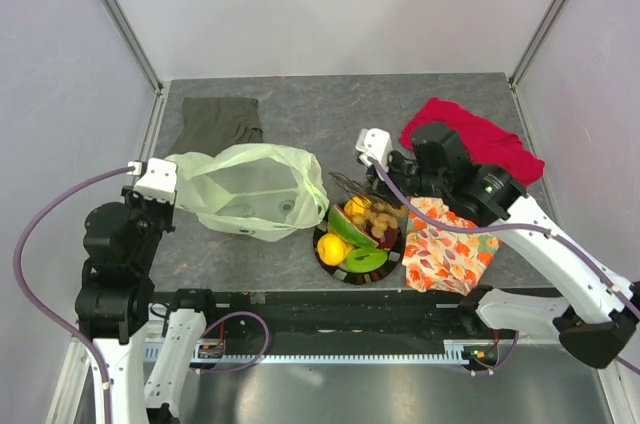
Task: Take the fake fruits out of the plastic bag
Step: Place the plastic bag at the center of the board.
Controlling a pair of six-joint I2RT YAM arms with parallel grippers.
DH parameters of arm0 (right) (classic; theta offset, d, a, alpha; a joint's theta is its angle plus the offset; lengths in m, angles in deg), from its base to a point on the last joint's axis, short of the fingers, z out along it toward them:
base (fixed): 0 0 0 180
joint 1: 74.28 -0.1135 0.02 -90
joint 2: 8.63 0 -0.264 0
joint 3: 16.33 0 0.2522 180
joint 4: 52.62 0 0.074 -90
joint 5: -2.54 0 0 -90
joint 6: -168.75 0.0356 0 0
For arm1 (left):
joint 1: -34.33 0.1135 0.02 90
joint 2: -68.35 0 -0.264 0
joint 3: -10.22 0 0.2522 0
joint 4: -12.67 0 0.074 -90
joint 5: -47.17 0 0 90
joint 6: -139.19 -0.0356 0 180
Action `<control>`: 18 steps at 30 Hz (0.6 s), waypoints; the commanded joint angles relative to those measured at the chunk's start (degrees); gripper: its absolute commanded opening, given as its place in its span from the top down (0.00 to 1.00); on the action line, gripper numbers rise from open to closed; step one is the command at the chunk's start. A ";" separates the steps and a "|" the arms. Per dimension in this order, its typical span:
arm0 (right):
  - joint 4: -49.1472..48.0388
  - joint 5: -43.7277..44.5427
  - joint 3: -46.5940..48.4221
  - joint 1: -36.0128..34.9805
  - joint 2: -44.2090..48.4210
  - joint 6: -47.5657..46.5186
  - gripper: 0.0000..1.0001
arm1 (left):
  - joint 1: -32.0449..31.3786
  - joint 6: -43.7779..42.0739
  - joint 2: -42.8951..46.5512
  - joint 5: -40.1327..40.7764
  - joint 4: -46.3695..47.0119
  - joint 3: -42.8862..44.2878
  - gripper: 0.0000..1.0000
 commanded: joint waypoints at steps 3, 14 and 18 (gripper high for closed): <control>2.87 2.18 -8.68 3.56 7.85 -0.97 1.00 | 2.27 -2.13 2.41 5.78 1.28 -1.94 0.98; -3.19 3.40 -13.78 3.56 2.59 3.42 1.00 | 7.92 3.76 4.17 -9.25 -2.68 -3.44 0.37; -6.44 3.58 -14.84 3.56 -0.92 4.48 1.00 | 8.09 3.76 4.52 -9.78 -3.99 -3.00 0.31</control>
